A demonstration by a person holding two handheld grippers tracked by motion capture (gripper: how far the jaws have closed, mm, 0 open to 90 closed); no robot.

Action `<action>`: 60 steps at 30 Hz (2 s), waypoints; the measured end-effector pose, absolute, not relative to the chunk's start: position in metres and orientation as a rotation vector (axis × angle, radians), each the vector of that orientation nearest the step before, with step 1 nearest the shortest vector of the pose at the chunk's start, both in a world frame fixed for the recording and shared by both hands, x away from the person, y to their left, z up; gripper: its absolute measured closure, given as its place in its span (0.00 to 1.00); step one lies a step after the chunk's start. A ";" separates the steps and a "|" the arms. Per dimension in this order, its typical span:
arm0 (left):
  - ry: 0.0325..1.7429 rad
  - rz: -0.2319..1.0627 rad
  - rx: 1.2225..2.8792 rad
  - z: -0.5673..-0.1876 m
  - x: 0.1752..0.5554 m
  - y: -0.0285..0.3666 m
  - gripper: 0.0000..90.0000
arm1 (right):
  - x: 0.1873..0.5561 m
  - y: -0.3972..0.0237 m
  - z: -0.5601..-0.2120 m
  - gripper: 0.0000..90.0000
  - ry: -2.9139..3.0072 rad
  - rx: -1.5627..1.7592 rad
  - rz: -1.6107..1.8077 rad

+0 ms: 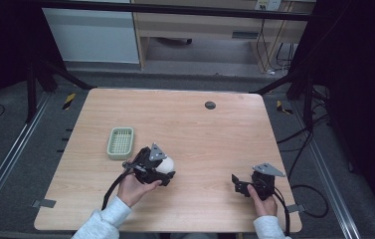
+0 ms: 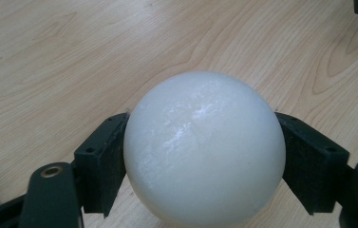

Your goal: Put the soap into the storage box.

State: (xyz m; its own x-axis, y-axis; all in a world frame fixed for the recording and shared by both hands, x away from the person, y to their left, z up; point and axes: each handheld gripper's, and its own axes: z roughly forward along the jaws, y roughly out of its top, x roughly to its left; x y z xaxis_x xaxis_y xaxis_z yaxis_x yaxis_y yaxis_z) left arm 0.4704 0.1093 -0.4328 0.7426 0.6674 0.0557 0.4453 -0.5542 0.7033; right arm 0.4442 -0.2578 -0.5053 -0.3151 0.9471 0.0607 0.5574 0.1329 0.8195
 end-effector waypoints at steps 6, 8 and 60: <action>0.846 0.418 2.228 -0.426 0.471 0.118 0.27 | 0.444 -0.258 -0.505 0.04 1.936 1.442 1.065; 0.848 0.422 2.223 -0.423 0.471 0.120 0.27 | 0.444 -0.258 -0.505 0.04 1.935 1.442 1.065; 1.067 0.532 2.146 -0.402 0.504 0.198 0.27 | 0.445 -0.258 -0.506 0.04 1.939 1.439 1.062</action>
State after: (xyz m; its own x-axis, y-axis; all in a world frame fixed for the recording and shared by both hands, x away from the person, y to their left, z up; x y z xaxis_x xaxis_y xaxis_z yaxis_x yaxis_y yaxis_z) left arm 0.5043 0.1976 -0.4018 0.5818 0.8111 0.0602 0.5362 -0.4382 0.7215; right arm 0.4451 -0.2577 -0.5062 -0.3177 0.9465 0.0574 0.5582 0.1378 0.8182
